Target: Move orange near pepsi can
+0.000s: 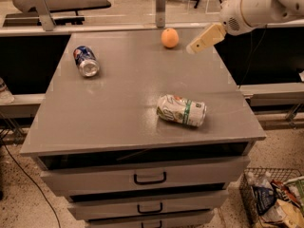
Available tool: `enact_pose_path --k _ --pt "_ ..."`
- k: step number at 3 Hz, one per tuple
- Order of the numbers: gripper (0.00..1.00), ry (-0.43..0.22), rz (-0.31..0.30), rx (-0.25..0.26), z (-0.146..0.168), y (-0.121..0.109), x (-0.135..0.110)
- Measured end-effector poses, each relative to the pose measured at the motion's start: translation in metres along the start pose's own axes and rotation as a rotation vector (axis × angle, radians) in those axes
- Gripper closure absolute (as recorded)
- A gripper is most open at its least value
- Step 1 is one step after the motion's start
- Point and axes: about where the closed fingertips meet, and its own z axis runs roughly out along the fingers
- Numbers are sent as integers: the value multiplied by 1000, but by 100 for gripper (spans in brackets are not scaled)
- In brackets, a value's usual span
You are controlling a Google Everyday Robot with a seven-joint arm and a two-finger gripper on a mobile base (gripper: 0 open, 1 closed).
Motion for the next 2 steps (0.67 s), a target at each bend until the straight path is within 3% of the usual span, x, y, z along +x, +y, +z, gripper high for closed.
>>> enact_pose_path --k 1,2 --pt "0 -92 88 96 47 -42 -7" --pt "0 -139 154 97 86 -64 -7"
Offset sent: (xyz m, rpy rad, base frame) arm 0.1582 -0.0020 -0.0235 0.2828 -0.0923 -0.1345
